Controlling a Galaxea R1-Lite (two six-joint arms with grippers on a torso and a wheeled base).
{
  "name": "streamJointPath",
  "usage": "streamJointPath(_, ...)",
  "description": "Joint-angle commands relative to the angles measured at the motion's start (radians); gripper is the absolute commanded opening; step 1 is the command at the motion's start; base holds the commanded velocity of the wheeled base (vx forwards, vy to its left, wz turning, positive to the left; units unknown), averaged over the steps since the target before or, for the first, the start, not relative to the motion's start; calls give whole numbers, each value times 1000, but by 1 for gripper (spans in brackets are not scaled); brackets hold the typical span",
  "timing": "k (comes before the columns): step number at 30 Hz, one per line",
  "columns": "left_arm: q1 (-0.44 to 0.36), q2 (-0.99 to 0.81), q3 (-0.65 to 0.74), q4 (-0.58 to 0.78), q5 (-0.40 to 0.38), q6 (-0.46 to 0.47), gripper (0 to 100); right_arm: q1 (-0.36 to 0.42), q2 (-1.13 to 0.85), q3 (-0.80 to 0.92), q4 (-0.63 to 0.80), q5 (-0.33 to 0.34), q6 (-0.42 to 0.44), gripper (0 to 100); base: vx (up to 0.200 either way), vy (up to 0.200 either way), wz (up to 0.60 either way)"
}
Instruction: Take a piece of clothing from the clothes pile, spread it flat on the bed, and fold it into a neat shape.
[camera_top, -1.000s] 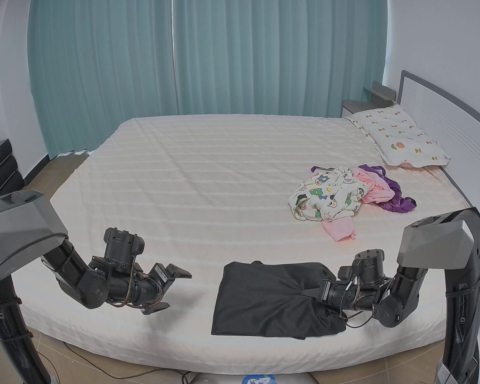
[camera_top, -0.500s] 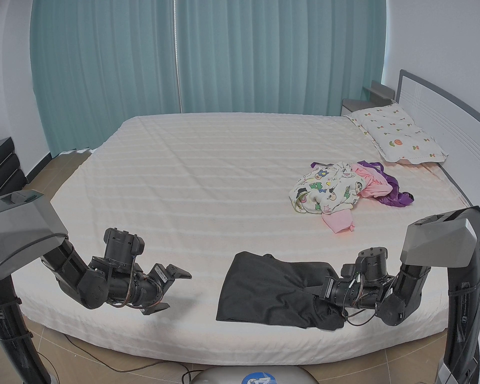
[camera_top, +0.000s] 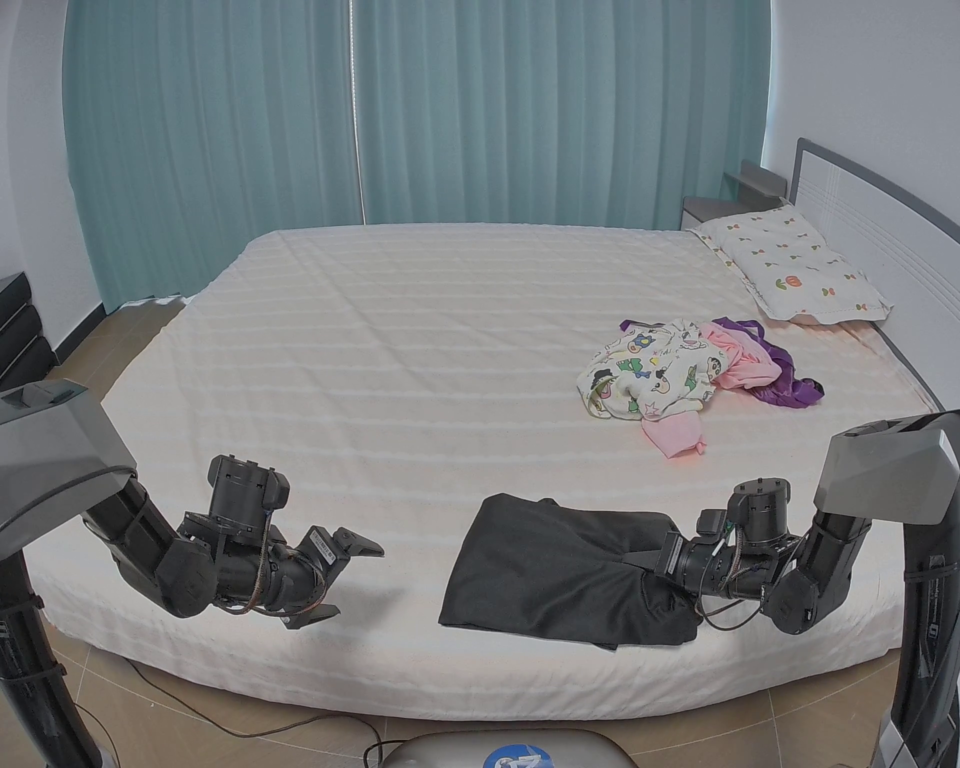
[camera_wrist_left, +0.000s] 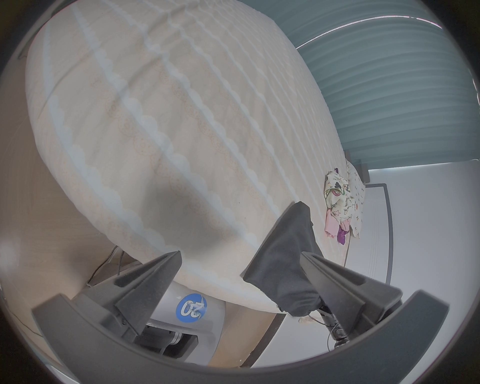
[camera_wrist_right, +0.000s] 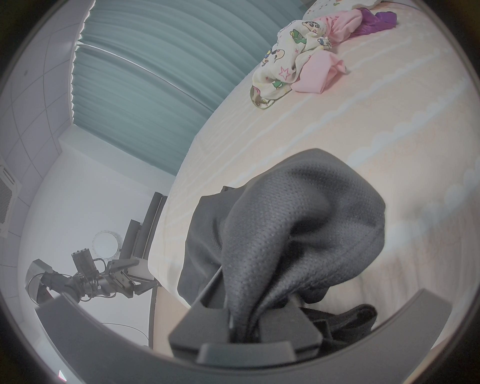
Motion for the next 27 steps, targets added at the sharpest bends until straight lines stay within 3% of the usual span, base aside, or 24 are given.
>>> streamJointPath(1,0,2,0,0,0,0,100,-2,-1,-12,-1,1,-5,0,0,-200,0)
streamJointPath(27,-5,2,0,0,0,4,100,-10,-56,-26,47,1,-54,0,0,-200,0)
